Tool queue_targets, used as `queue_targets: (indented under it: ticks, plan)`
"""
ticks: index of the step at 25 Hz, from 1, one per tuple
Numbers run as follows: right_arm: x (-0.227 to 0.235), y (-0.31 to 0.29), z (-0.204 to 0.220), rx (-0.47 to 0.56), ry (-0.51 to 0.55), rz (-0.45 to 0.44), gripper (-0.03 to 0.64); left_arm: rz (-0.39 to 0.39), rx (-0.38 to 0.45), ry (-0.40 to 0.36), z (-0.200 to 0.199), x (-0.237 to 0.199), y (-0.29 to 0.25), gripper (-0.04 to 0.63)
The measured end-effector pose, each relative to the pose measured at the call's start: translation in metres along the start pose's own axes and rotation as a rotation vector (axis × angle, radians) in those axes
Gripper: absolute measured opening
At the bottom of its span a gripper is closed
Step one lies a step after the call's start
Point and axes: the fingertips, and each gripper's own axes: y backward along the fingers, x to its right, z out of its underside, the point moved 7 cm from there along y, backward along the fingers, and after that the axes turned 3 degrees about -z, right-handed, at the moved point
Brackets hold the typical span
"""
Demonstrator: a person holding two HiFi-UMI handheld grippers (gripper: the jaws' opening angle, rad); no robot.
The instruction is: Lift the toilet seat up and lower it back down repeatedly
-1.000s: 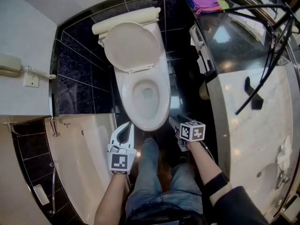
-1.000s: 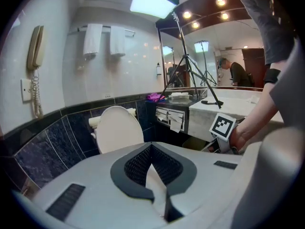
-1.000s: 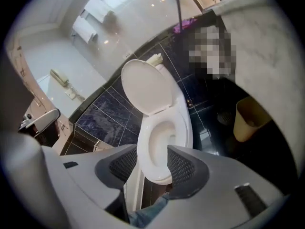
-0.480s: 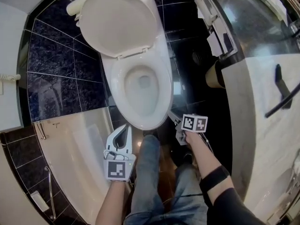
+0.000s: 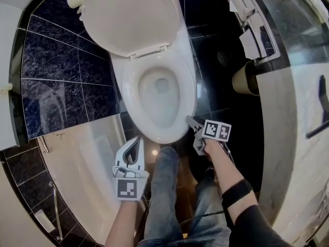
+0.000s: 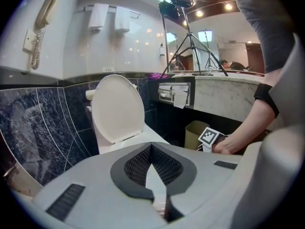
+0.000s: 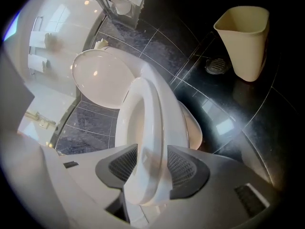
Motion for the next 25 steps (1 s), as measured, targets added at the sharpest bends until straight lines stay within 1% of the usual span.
queue_targets:
  ticks: [3,8,9,10,13,15,19,21,25]
  plan:
    - [0.002,-0.004,-0.001,0.007,-0.022,0.016,0.17,-0.002,-0.012,0.005,0.006,-0.004,-0.002,-0.011]
    - [0.002,-0.005,-0.002,-0.008,-0.017,0.017,0.155,-0.003,-0.027,0.02,0.015,-0.009,-0.006,-0.01]
    - [0.001,-0.005,-0.003,-0.012,-0.018,0.013,0.149,-0.004,-0.025,0.023,0.016,-0.01,-0.007,-0.01]
    - [0.001,-0.006,-0.003,-0.014,-0.023,0.011,0.127,-0.003,-0.022,0.024,0.017,-0.009,-0.008,-0.009]
    - [0.0,-0.005,-0.003,-0.009,-0.039,0.016,0.126,0.003,-0.018,0.025,0.019,-0.008,-0.01,-0.009]
    - [0.0,-0.004,-0.004,-0.009,-0.041,0.024,0.126,0.001,-0.023,0.041,0.02,-0.007,-0.01,-0.009]
    - [-0.002,-0.003,-0.005,-0.025,-0.046,0.037,0.126,0.001,-0.027,0.052,0.023,-0.008,-0.007,-0.009]
    - [-0.005,-0.001,-0.005,-0.025,-0.051,0.036,0.124,0.005,-0.037,0.047,0.025,-0.008,-0.005,-0.009]
    - [-0.014,0.005,-0.009,-0.025,-0.048,0.025,0.124,-0.002,-0.043,0.065,0.027,-0.01,-0.001,-0.01]
